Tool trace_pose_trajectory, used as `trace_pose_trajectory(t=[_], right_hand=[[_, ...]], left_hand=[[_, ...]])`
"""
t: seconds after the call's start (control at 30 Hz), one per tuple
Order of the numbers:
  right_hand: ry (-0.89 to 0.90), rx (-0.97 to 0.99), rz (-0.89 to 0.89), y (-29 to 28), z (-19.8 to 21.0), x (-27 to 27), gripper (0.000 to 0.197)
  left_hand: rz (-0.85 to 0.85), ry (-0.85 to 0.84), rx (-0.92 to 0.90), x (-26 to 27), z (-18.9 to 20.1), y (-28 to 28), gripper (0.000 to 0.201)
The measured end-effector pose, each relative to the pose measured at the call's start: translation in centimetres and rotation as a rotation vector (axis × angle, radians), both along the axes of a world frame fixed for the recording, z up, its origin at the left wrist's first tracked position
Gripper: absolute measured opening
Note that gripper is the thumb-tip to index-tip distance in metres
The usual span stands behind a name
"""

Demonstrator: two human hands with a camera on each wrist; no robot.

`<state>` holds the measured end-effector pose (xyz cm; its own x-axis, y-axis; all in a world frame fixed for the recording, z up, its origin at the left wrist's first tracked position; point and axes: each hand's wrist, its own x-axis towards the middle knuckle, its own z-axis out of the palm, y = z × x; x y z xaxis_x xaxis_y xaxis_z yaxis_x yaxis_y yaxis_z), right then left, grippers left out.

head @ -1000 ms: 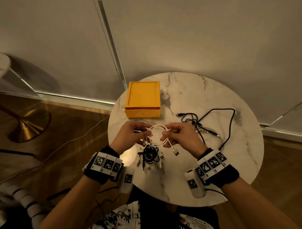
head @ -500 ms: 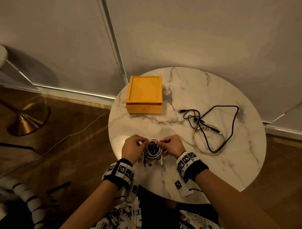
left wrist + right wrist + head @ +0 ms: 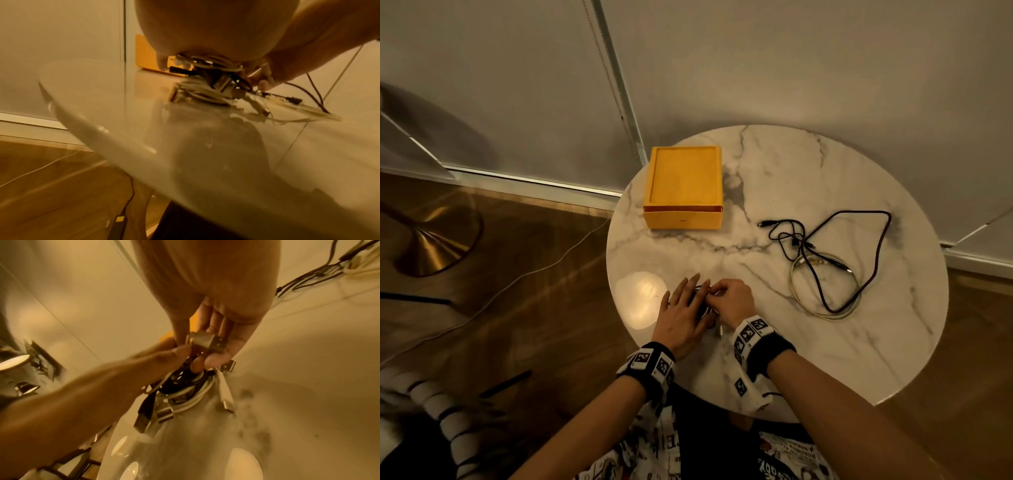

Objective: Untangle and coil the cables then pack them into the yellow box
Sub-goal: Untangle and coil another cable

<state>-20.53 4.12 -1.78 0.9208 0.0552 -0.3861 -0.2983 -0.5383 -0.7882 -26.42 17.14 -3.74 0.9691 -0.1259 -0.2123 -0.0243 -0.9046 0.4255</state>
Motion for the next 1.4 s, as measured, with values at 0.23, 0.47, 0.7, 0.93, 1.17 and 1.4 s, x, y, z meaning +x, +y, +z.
trace_pose_trajectory(t=[0.23, 0.47, 0.7, 0.93, 1.17, 1.4], right_hand=[[0.107, -0.077, 0.093, -2.1, -1.3, 0.0, 0.039], [0.322, 0.19, -0.013, -4.0, -1.3, 0.0, 0.016], [0.47, 0.432, -0.197, -4.6, 0.6, -0.9, 0.031], [0.413, 0.603, -0.145, -8.1, 0.7, -0.9, 0.027], [0.174, 0.372, -0.037, -11.4, -0.4, -0.8, 0.029], [0.261, 0.632, -0.143, -10.3, -1.5, -0.8, 0.021]], left_hand=[[-0.101, 0.037, 0.109, 0.1, -1.6, 0.7, 0.098], [-0.113, 0.029, 0.186, 2.1, -0.3, -0.3, 0.081], [-0.058, 0.024, -0.065, 2.9, -0.4, -2.3, 0.083], [-0.092, -0.028, -0.313, 2.9, -0.1, -5.2, 0.091], [0.085, 0.346, -0.702, 5.6, 1.9, -6.0, 0.041], [0.198, 0.293, -0.689, 6.9, 1.1, -5.7, 0.043]])
